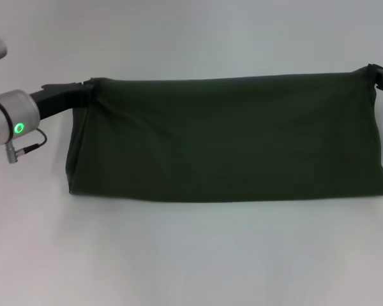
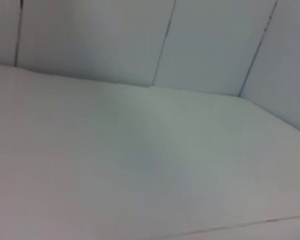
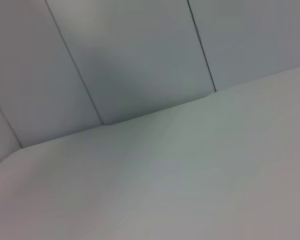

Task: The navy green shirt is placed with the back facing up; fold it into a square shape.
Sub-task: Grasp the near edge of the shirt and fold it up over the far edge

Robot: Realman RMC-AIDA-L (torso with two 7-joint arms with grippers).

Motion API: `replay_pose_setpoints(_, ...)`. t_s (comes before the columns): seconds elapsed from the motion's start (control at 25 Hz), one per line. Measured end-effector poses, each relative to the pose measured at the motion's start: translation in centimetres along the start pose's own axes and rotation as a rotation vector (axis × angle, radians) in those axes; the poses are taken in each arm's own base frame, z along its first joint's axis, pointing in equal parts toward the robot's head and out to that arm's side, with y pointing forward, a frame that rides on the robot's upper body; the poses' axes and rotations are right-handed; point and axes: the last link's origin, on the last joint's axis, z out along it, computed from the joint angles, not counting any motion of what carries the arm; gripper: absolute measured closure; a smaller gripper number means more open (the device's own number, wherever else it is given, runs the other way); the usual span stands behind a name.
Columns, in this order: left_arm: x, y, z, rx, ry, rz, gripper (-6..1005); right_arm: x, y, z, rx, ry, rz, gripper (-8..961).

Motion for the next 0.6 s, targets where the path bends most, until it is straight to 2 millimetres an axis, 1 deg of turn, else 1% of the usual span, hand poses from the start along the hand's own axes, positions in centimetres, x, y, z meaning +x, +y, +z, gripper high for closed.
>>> replay_pose_setpoints(0.4,0.4,1.2,2.2,0.088,0.021,0.098,963,0.4,0.2,1.4,0.086,-0.02,-0.026,911)
replay_pose_setpoints(0.6,0.4,1.4,2.6,0.11,0.042,0.116,964,0.6,0.3,1.7,0.101,-0.031,-0.039,910)
